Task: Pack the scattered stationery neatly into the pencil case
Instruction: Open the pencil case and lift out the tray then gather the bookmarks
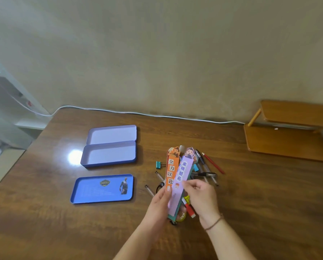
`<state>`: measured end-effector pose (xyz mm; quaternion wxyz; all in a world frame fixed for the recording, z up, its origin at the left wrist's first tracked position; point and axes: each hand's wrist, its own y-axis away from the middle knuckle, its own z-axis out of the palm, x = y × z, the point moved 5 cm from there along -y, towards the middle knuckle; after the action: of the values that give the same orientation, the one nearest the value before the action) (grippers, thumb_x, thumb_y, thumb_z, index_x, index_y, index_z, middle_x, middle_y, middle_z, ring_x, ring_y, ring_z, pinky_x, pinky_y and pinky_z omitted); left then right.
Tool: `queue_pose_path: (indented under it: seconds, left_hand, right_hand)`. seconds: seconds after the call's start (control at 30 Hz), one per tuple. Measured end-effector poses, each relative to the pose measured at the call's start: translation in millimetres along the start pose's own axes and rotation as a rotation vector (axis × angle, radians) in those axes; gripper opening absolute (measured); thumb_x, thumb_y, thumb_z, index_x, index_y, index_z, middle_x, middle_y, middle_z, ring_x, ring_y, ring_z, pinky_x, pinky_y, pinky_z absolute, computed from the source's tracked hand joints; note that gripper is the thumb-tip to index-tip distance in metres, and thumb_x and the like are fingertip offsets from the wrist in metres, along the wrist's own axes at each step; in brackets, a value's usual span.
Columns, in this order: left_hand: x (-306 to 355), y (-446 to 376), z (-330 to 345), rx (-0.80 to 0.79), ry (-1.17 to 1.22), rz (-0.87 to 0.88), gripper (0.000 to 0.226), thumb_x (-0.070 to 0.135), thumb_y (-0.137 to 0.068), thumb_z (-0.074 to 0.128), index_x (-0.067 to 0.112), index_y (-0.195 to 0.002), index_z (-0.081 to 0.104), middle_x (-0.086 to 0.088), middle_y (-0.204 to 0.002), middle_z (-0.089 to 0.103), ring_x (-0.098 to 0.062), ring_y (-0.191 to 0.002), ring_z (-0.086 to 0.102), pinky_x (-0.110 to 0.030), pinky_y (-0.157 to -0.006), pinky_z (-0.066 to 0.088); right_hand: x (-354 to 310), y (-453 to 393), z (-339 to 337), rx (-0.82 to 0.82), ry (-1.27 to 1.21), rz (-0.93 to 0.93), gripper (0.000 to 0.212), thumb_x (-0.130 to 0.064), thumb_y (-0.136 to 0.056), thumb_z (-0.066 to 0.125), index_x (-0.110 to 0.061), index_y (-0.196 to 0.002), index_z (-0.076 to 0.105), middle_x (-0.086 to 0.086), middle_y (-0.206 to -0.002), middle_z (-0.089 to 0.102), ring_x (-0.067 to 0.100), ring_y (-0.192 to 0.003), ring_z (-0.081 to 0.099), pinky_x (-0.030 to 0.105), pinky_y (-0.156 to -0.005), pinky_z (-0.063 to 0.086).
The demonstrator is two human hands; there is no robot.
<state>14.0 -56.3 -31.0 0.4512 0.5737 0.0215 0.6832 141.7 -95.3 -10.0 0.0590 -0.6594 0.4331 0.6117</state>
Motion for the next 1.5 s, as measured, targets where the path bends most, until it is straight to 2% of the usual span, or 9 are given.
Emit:
queue_pose_path:
  seconds: [0.13, 0.3, 0.47, 0.6, 0.77, 0.97, 1.13, 1.33, 1.5]
  left_hand:
    - [1, 3, -1, -0.034, -0.031, 0.045, 0.029, 0.014, -0.098, 0.053, 0.016, -0.128, 0.054, -0.013, -0.097, 0.069, -0.021, -0.069, 0.058, -0.027, -0.057, 0.051]
    - [6, 15, 7, -0.163, -0.326, 0.107, 0.041, -0.011, -0.088, 0.046, 0.013, -0.121, 0.054, -0.002, -0.073, 0.063, -0.008, -0.061, 0.055, -0.020, -0.057, 0.043]
    - [22, 21, -2, -0.316, -0.722, 0.129, 0.030, 0.004, -0.090, 0.054, 0.033, -0.091, 0.059, -0.002, -0.088, 0.069, -0.010, -0.082, 0.065, -0.029, -0.077, 0.056]
    - [46, 20, -48, -0.322, -0.584, 0.070, 0.014, 0.021, -0.084, 0.060, 0.022, -0.093, 0.071, 0.001, -0.096, 0.074, -0.013, -0.094, 0.068, -0.034, -0.089, 0.054]
    - [91, 12, -95, 0.126, 0.016, 0.371, 0.030, 0.041, -0.084, 0.061, 0.024, -0.108, 0.055, -0.006, -0.106, 0.070, -0.021, -0.085, 0.069, -0.032, -0.068, 0.053]
    - [104, 21, -128, 0.418, 0.582, 0.293, 0.051, 0.050, -0.100, 0.043, 0.019, -0.060, 0.038, 0.000, -0.054, 0.034, -0.012, -0.043, 0.029, -0.023, -0.041, 0.033]
    - [118, 22, -218, 0.443, 1.008, 0.364, 0.039, 0.032, -0.104, 0.029, 0.015, -0.073, 0.046, 0.000, -0.062, 0.037, -0.009, -0.036, 0.029, -0.019, -0.033, 0.029]
    - [119, 21, -233, 0.395, 1.011, 0.310, 0.031, 0.031, -0.099, 0.036, 0.017, -0.075, 0.049, 0.002, -0.056, 0.038, -0.012, -0.039, 0.031, -0.019, -0.039, 0.032]
    - [138, 12, -269, 0.358, 1.102, 0.341, 0.035, 0.035, -0.098, 0.036, 0.020, -0.068, 0.046, 0.005, -0.052, 0.030, -0.009, -0.036, 0.024, -0.020, -0.035, 0.024]
  right_hand:
    - [6, 2, 0, 0.105, 0.217, -0.056, 0.025, -0.034, -0.080, 0.072, -0.023, -0.096, 0.056, -0.003, -0.085, 0.066, 0.007, -0.077, 0.065, 0.029, -0.063, 0.055]
    - [-9, 19, 35, -0.201, 0.104, -0.090, 0.024, -0.038, -0.085, 0.065, -0.031, -0.105, 0.054, -0.011, -0.100, 0.067, 0.002, -0.088, 0.065, 0.024, -0.072, 0.054]
    - [-22, 33, 53, -0.076, 0.427, -0.248, 0.022, -0.043, -0.092, 0.051, -0.028, -0.108, 0.050, -0.013, -0.086, 0.061, 0.001, -0.077, 0.059, 0.017, -0.061, 0.048]
    - [-39, 39, 50, 0.089, 0.638, -0.405, 0.035, -0.057, -0.086, 0.052, -0.027, -0.104, 0.048, -0.008, -0.082, 0.066, 0.015, -0.074, 0.066, 0.028, -0.058, 0.051]
    - [-62, 60, 89, -0.065, 0.861, -0.528, 0.023, -0.041, -0.089, 0.052, -0.028, -0.106, 0.048, -0.001, -0.091, 0.067, 0.024, -0.081, 0.064, 0.030, -0.057, 0.040]
    - [-64, 83, 150, -0.277, 0.873, -0.470, 0.019, -0.033, -0.083, 0.053, -0.027, -0.100, 0.048, 0.001, -0.096, 0.066, 0.026, -0.089, 0.062, 0.034, -0.065, 0.049]
    - [-54, 86, 158, -0.332, 0.725, -0.330, 0.054, -0.076, -0.072, 0.036, -0.034, -0.099, 0.058, -0.009, -0.087, 0.067, 0.011, -0.075, 0.062, 0.033, -0.065, 0.052]
    - [-50, 76, 196, -0.114, -0.094, 0.192, 0.030, -0.036, -0.096, 0.049, -0.014, -0.085, 0.066, 0.016, -0.080, 0.069, 0.014, -0.038, 0.039, 0.020, -0.037, 0.028]
    - [-63, 70, 205, -0.131, 0.121, -0.007, 0.005, -0.024, -0.083, 0.071, -0.020, -0.083, 0.069, 0.000, -0.071, 0.070, 0.010, -0.045, 0.056, 0.025, -0.041, 0.044]
